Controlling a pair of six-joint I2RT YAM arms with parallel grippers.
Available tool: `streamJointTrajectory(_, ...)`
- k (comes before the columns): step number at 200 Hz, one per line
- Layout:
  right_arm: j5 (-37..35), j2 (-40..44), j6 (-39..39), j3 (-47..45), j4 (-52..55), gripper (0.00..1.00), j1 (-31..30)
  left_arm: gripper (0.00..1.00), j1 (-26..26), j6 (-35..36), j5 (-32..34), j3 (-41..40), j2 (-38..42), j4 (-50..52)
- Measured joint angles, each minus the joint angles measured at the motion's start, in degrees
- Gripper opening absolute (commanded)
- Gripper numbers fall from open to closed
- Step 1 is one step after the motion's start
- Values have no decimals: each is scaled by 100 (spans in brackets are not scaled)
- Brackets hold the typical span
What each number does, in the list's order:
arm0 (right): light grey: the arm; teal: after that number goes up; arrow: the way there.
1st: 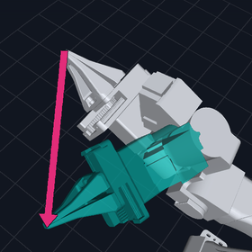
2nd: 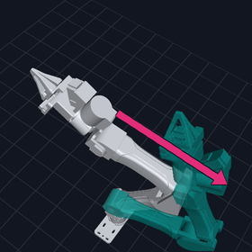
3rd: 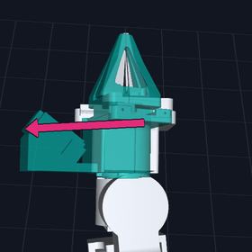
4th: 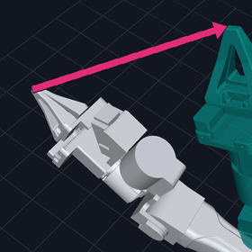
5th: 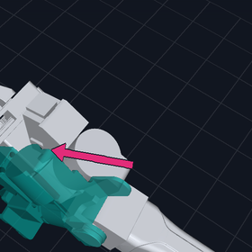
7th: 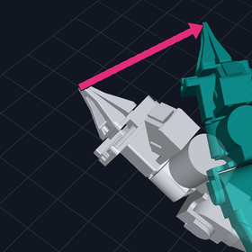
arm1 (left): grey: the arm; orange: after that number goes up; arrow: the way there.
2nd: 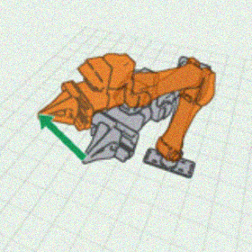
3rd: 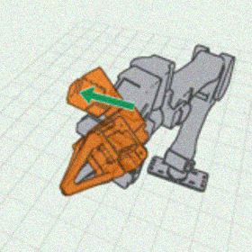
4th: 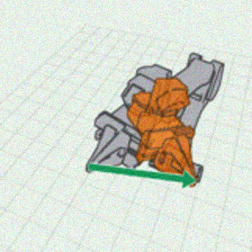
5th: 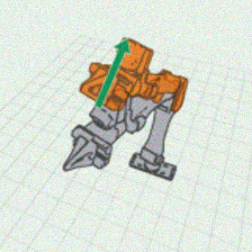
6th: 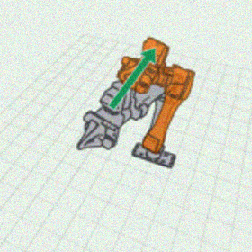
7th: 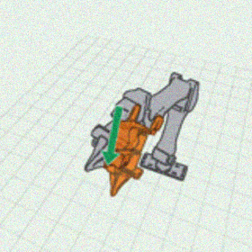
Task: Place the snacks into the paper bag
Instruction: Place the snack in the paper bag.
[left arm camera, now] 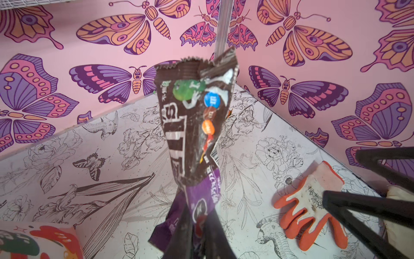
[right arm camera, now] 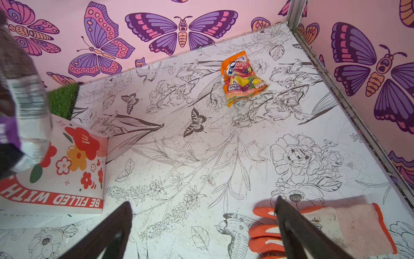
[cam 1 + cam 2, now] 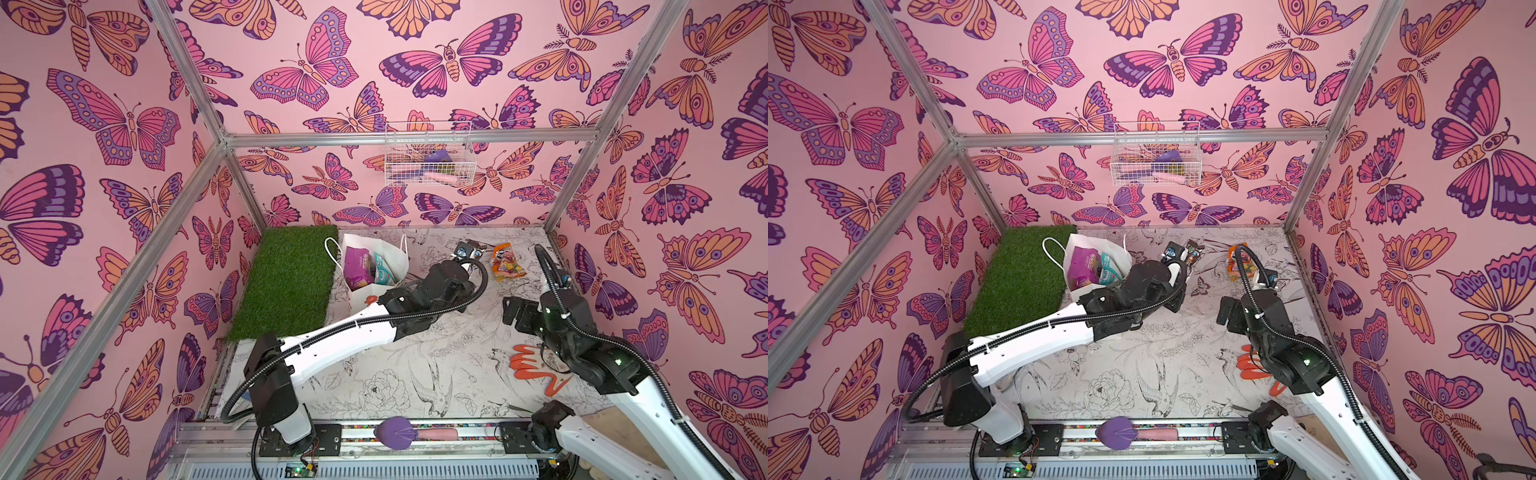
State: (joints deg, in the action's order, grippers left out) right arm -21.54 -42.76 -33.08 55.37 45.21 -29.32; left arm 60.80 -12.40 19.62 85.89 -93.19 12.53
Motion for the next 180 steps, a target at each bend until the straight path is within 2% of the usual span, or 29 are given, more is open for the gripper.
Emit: streamJointTrajectory(180,216,-177,-103,-92,-55,99,0,12,39,356,721,-1038,1478,-640)
